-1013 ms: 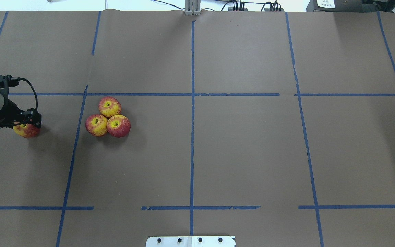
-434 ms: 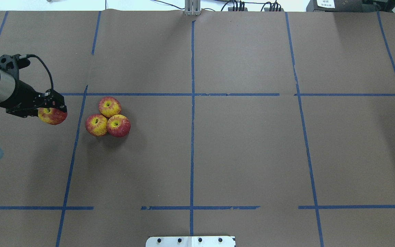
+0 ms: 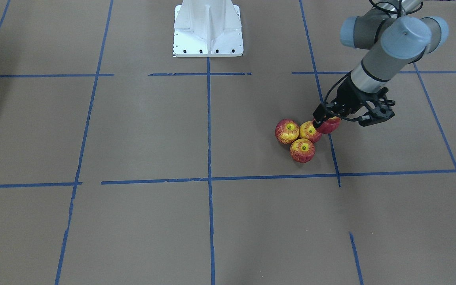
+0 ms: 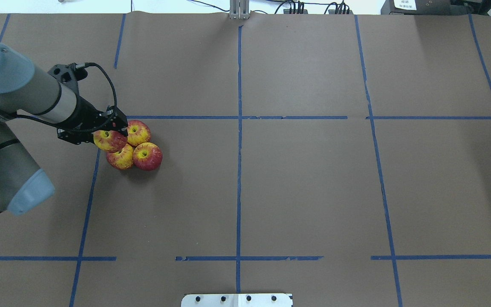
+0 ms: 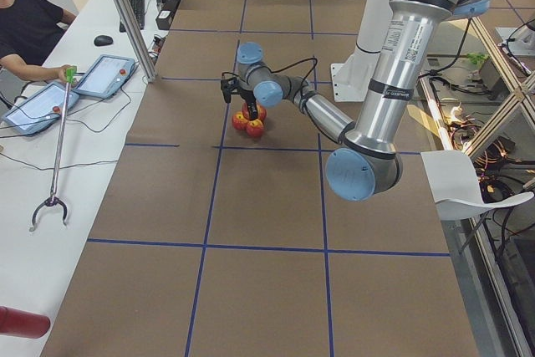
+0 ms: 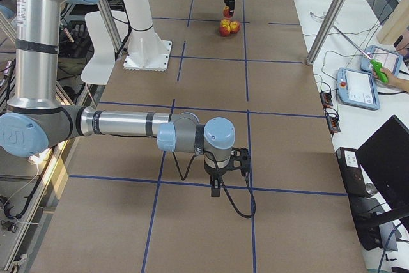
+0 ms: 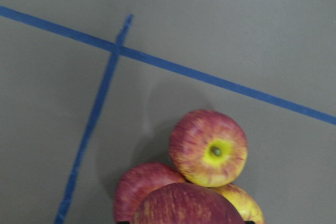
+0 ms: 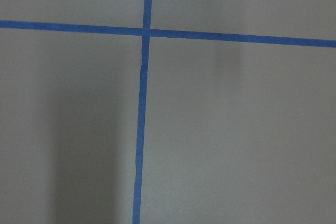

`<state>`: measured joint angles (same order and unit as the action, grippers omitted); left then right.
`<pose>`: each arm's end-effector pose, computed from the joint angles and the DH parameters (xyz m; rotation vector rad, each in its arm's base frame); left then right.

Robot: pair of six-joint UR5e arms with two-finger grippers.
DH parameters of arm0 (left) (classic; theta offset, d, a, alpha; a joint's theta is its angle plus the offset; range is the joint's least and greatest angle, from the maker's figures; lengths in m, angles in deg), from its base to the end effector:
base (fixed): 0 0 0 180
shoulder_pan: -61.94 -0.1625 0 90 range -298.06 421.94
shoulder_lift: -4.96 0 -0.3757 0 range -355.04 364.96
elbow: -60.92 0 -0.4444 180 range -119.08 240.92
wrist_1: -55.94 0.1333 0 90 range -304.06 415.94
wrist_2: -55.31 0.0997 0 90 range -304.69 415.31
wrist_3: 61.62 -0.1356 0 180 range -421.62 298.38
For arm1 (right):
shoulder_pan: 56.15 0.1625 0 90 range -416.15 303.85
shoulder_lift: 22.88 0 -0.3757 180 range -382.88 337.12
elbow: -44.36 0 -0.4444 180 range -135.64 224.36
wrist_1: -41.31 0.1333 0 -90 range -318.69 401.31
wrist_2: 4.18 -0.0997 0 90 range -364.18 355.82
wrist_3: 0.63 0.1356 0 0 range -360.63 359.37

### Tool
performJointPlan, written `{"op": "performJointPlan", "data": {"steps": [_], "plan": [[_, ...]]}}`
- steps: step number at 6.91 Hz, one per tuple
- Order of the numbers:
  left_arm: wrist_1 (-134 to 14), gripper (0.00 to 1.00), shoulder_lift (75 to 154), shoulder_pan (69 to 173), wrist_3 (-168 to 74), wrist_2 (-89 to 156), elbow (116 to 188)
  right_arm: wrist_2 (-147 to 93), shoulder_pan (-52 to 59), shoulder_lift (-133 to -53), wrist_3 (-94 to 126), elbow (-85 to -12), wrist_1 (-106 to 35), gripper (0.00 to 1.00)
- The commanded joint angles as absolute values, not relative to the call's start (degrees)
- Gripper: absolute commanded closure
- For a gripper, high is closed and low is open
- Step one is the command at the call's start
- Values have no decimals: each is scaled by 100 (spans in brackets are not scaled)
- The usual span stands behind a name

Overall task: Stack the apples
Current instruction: 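Carry the apple with the left gripper over the three-apple cluster, then lower the apple onto the top of the cluster and open the left gripper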

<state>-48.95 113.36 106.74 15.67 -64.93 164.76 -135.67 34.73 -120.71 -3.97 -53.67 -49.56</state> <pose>0.4141 -0.5028 0.2886 -0.0499 0.9451 -0.3009 0.0510 -0.4910 0.6359 0.0155 -0.7241 -0.0368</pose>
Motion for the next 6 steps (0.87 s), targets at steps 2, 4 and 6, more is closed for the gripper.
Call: {"op": "performJointPlan", "data": {"steps": [2, 4, 6], "plan": [[-4804, 100, 11508, 10509, 1634, -6290, 16376, -13575, 3473, -12071, -397, -5373, -4957, 0], [-4804, 100, 11534, 10509, 1616, -6282, 16228, -13566, 3473, -12071, -397, -5364, -4948, 0], [-4812, 100, 11587, 10509, 1616, -6282, 16148, -13566, 3473, -12071, -397, -5364, -4948, 0]]}}
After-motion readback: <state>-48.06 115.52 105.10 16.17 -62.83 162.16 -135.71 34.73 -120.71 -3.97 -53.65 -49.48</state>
